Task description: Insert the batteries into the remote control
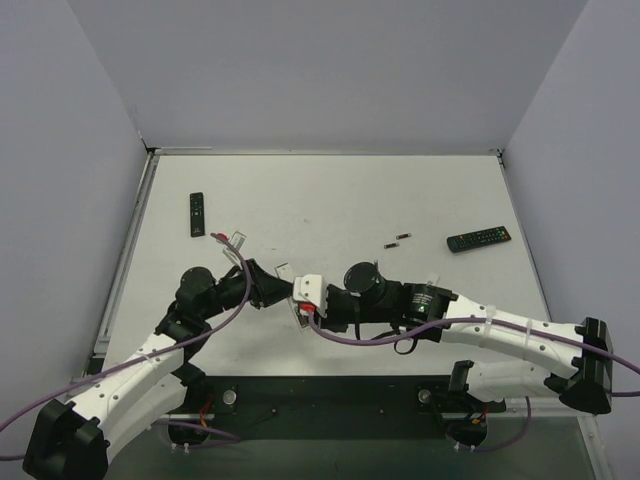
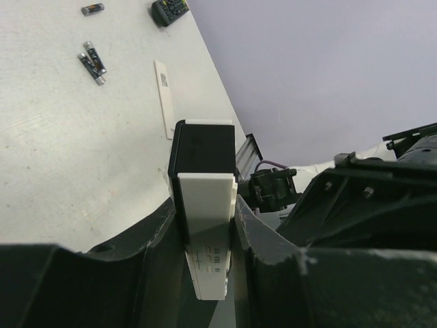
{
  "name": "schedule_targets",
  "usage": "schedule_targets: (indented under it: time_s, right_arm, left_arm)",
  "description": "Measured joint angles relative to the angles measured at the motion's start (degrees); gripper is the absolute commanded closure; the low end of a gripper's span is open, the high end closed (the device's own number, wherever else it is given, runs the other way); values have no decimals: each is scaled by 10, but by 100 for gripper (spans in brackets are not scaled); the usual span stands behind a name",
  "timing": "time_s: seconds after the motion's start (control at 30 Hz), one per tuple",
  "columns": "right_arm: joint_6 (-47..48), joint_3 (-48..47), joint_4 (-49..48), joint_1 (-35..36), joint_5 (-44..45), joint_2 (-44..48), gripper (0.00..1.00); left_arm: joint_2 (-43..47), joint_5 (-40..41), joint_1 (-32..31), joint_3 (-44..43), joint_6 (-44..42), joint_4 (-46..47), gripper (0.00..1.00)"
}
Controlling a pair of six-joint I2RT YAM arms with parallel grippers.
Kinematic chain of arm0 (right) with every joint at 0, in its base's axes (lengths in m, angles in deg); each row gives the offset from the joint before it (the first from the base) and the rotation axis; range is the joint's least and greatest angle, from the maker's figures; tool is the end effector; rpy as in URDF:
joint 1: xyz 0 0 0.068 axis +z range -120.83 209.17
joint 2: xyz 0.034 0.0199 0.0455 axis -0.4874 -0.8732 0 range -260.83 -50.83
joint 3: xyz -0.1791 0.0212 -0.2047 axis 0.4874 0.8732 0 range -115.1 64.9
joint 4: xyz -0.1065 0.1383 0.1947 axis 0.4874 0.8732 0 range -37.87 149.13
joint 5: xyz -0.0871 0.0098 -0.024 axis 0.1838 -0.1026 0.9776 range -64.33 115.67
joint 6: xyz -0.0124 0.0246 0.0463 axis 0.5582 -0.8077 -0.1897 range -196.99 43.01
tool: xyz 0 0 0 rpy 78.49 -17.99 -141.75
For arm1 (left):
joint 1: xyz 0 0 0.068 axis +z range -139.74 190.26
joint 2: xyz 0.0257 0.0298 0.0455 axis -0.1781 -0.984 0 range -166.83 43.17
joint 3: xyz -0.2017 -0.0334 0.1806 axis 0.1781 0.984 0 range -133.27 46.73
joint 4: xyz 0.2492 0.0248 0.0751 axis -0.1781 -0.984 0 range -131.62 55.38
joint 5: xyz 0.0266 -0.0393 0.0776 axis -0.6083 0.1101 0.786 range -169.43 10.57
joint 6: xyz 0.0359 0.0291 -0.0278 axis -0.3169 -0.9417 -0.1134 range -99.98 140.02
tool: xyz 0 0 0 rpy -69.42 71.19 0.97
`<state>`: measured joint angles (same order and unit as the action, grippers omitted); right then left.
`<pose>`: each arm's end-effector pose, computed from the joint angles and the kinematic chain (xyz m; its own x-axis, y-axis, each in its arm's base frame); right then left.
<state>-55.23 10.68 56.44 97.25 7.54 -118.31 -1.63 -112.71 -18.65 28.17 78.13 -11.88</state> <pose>0.0918 0.2582 0.3270 0.2632 -0.2898 -0.9202 -0.9635 -0.0301 -0.2661 0.1504 -0.1054 0.2387 -0.7784 -0.3810 -0.4990 0.4215 0.2718 -0.8651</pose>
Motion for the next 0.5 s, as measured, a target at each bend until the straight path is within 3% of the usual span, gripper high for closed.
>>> schedule_targets:
  time_s: [0.1,0.2,0.33,0.5]
  right_arm:
    - [-71,22,-27,-20,33,36,66]
    - [-143,33,-40,-37,86,56,45]
    - [-247,52,-31,-54,192,78,33]
    - [-397,89,24,-113,281,123,33]
  left_arm:
    - [4,24,0,22,1,11,100]
    - [11,51,0,44,0,10,100]
    - [23,86,0,63,-4,8,100]
    - [38,129,1,81,-8,1,100]
